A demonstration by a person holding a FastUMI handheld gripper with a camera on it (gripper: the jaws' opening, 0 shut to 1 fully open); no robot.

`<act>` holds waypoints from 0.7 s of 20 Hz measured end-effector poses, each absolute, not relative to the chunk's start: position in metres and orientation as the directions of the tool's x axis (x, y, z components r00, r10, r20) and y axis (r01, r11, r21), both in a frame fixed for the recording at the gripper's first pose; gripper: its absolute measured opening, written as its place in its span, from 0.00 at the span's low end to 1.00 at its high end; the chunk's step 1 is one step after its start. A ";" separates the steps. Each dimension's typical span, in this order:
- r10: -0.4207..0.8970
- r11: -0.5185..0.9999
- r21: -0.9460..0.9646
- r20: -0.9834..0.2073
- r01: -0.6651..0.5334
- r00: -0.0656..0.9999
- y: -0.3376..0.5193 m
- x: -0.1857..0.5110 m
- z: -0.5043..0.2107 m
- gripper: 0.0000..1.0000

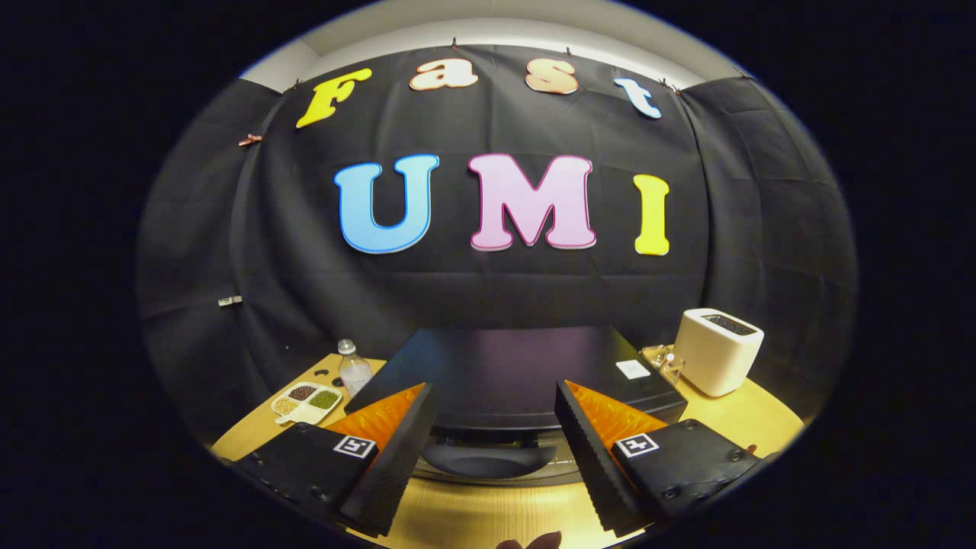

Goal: Open the toaster oven, put the food inside, and close the toaster oven door.

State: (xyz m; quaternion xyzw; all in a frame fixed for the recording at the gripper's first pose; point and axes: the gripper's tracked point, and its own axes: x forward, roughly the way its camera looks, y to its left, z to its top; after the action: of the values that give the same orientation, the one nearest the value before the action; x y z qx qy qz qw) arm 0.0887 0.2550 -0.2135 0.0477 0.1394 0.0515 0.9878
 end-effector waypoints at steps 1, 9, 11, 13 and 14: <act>0.114 0.991 0.100 -0.291 -0.088 0.950 0.257 0.090 -0.223 0.98; 0.055 0.997 0.073 -0.376 -0.030 0.925 0.253 0.090 -0.257 0.98; 0.056 0.997 0.076 -0.388 -0.029 0.920 0.253 0.085 -0.258 0.98; 0.056 0.997 0.072 -0.397 -0.029 0.916 0.252 0.077 -0.259 0.98; 0.055 0.997 0.077 -0.401 -0.027 0.914 0.252 0.072 -0.259 0.98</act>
State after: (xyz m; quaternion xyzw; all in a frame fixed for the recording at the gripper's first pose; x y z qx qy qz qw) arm 0.0720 0.2517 -0.2593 0.0348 0.2059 0.0210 0.9777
